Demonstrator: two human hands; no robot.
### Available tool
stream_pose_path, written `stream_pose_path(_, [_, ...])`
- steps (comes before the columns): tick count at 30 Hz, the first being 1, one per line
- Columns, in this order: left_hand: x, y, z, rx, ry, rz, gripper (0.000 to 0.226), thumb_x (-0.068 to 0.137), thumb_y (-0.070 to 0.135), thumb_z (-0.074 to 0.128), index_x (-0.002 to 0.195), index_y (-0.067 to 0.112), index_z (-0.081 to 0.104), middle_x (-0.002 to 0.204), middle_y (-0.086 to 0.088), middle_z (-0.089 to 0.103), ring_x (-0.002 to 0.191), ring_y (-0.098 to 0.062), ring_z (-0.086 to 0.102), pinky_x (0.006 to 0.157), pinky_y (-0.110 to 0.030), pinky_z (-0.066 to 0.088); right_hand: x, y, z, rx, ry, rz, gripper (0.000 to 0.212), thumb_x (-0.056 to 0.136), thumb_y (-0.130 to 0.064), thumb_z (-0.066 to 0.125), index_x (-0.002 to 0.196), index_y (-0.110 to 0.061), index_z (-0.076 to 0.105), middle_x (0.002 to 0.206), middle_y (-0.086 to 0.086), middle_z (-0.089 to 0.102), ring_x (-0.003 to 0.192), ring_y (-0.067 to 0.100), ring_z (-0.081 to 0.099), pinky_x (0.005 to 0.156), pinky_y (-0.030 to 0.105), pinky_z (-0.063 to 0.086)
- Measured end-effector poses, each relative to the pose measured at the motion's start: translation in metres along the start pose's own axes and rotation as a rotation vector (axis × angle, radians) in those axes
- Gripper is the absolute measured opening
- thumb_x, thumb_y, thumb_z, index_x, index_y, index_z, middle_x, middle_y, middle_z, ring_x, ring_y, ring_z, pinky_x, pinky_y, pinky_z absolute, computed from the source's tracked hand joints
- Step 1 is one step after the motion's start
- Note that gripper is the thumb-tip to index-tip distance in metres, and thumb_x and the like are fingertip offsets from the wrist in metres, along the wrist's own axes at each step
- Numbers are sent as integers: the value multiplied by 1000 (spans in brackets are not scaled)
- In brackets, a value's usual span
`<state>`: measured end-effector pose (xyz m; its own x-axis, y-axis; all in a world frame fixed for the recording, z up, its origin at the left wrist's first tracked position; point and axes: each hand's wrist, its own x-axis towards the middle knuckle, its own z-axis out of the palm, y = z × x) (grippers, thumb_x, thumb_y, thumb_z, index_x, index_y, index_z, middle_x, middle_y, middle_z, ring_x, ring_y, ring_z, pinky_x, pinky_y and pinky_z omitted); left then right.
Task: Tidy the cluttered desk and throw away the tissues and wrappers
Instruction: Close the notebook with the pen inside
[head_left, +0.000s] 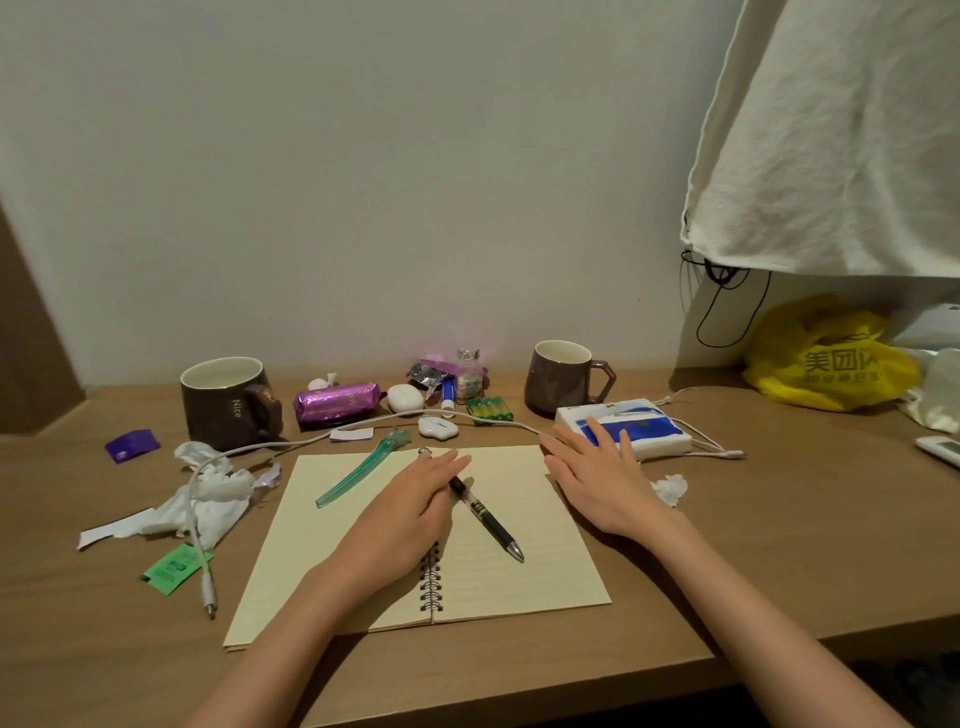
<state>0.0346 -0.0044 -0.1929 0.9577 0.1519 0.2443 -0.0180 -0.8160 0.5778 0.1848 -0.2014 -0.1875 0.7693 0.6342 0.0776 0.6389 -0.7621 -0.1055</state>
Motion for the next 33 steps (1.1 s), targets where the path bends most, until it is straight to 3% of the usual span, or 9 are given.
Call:
stream_pose_path(4, [-10, -4, -19, 28, 202, -10, 39, 99, 26, 39, 137, 33, 45, 144, 18, 39, 130, 6, 26, 105, -17, 21, -12, -26, -16, 63, 113, -81, 49, 100, -51, 20, 147, -39, 28, 159, -13, 11, 148, 17, -9, 117, 52, -10])
stream_pose_path(8, [-11, -31, -38, 222, 290, -66, 39, 96, 27, 46, 135, 33, 48, 142, 12, 44, 131, -9, 35, 105, -28, 32, -22, -67, -22, 198, 107, -223, 49, 98, -49, 36, 145, -38, 31, 154, -17, 25, 144, 8, 17, 119, 39, 17])
stream_pose_path(12, [-11, -57, -50, 364, 258, -131, 41, 92, 32, 52, 133, 35, 50, 134, 8, 53, 122, -16, 42, 96, -35, 40, -16, -93, -6, 302, -31, -264, 55, 97, -43, 44, 148, -38, 25, 157, -13, 21, 143, 9, 20, 114, 35, 28])
stream_pose_path(15, [-13, -68, -56, 336, 253, -116, 41, 90, 25, 58, 129, 38, 55, 124, 7, 63, 110, -16, 54, 84, -35, 50, -8, -101, 10, 321, -44, -253, 53, 99, -39, 39, 149, -37, 22, 159, -8, 19, 145, 11, 18, 114, 35, 25])
stream_pose_path(18, [-17, -78, -62, 338, 301, -137, 32, 88, 20, 61, 118, 31, 65, 112, 3, 70, 97, -17, 61, 75, -30, 51, -2, -100, 17, 332, -34, -227, 51, 100, -40, 37, 149, -30, 28, 159, -8, 18, 144, 11, 20, 114, 29, 22])
stream_pose_path(24, [-30, -88, -73, 385, 399, -240, 20, 88, 16, 60, 104, 21, 71, 90, -3, 71, 84, -24, 63, 72, -39, 52, 0, -95, 22, 335, 4, -235, 50, 99, -39, 39, 147, -26, 32, 158, -11, 20, 143, 8, 24, 112, 24, 21])
stream_pose_path(33, [-47, -95, -84, 427, 490, -332, 31, 92, 9, 54, 115, 24, 67, 101, -7, 71, 91, -24, 62, 73, -32, 49, 1, -96, 21, 349, -14, -246, 49, 100, -37, 40, 147, -24, 33, 158, -11, 18, 143, 11, 25, 113, 28, 24])
